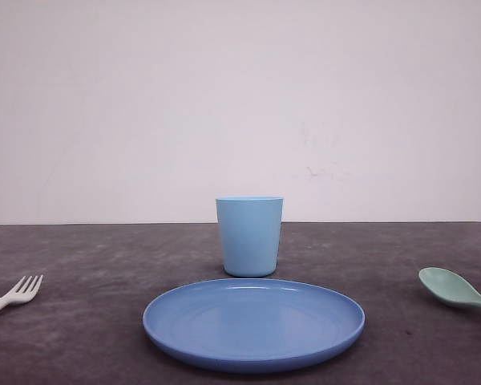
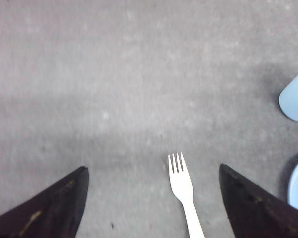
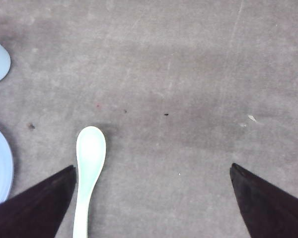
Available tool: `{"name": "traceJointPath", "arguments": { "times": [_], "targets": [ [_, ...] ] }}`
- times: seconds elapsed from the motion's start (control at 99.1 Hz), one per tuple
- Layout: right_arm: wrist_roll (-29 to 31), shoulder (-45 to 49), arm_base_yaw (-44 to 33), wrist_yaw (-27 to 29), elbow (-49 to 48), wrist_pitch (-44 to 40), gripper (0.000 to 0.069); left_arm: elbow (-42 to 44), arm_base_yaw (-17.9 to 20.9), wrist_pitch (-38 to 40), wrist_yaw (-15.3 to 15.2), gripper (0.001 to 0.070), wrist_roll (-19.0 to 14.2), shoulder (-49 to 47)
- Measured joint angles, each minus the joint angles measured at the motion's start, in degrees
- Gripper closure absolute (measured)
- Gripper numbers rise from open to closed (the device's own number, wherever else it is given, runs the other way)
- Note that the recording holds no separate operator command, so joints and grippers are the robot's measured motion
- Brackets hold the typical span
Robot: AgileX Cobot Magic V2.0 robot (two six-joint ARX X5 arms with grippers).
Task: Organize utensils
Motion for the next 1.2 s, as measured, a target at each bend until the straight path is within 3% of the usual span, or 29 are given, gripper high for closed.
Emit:
{"name": "traceJointPath", "arguments": {
  "times": [0.192,0.464,0.595,0.676,1.2],
  "targets": [
    [-0.04,0.00,0.00,0.00,0.00,0.00,0.0066,0.00,-3.17,-4.22,0.24,0.0199,-3.67,1.16],
    [-0.07,0.00,0.00,-0.02,0.00,0.00,0.0066,-0.90,-9.40,-4.07,-0.09,0.0199,-6.86,6.43],
    [-0.07,0.00,0.00,-0.02,0.00,0.00,0.0066,-0.98,-11.67,-3.82,-1.81,0.0199,-7.93,9.77],
    [-0.07,0.00,0.00,-0.02,0.00,0.00,0.0066,-0.98,-12.66,-3.08,-2.99,0.0199,-8.98,11.72],
    [-0.07,0.00,0.00,0.00,0.00,-0.02,0.0066,-0.98,-16.92,1.03,-3.15,0.0199,-12.37,26.16]
  ]
}}
